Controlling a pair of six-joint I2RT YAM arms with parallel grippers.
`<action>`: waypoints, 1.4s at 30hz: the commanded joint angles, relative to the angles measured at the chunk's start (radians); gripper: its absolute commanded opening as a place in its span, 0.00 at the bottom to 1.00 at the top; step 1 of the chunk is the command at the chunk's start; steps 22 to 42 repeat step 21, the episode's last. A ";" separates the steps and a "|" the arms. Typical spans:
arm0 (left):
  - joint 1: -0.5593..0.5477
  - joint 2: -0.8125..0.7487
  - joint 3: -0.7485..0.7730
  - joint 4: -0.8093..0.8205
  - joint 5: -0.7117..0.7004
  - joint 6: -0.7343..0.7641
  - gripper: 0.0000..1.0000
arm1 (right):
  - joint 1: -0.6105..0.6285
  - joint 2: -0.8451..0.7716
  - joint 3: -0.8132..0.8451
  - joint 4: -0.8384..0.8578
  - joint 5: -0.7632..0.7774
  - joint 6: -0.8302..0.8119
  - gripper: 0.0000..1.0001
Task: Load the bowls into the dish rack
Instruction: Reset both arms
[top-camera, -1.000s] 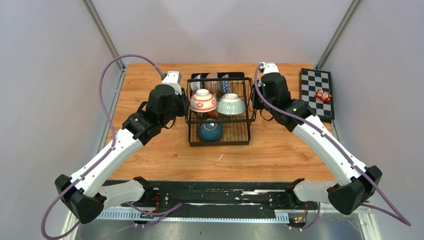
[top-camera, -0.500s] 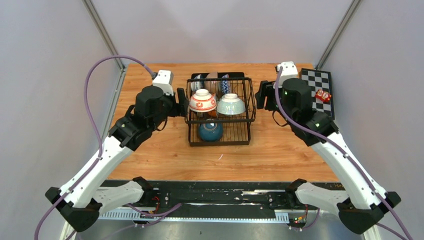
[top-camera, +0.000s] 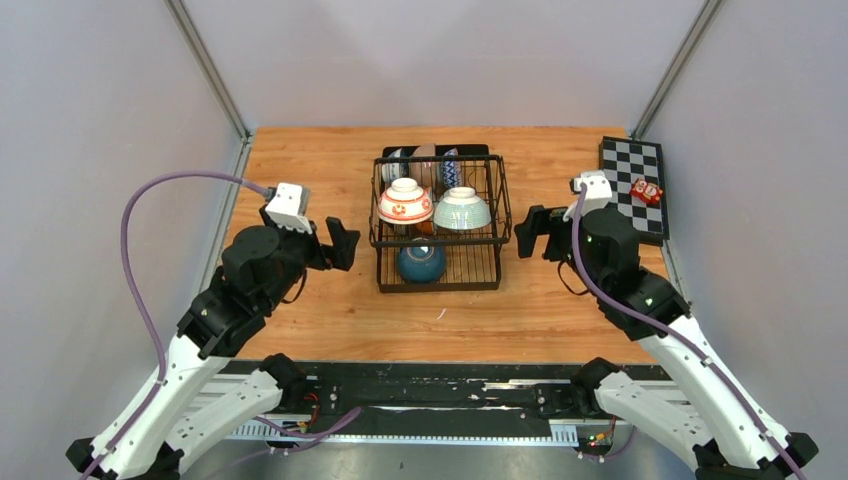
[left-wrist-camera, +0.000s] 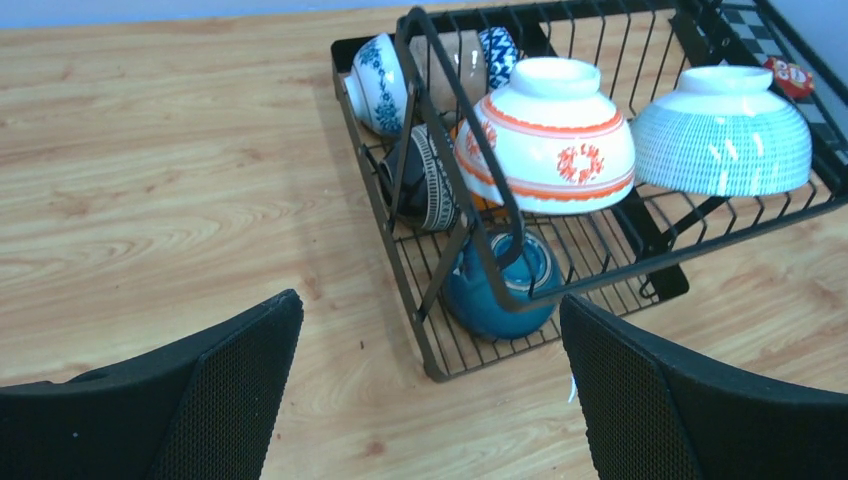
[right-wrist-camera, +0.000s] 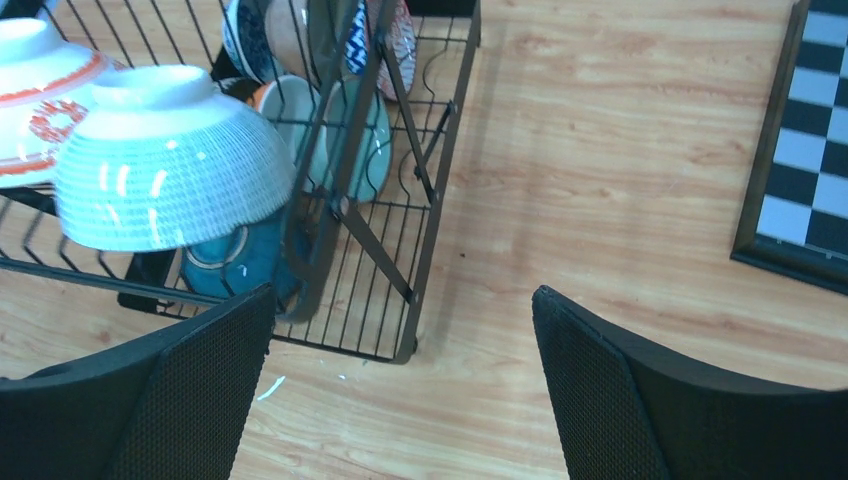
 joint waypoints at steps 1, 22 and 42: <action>0.003 -0.084 -0.065 0.008 0.001 0.006 1.00 | -0.001 -0.072 -0.102 0.037 0.067 0.067 1.00; 0.004 -0.214 -0.196 -0.032 0.045 0.017 1.00 | 0.000 -0.227 -0.228 0.008 -0.003 0.026 1.00; 0.004 -0.214 -0.196 -0.032 0.045 0.017 1.00 | 0.000 -0.227 -0.228 0.008 -0.003 0.026 1.00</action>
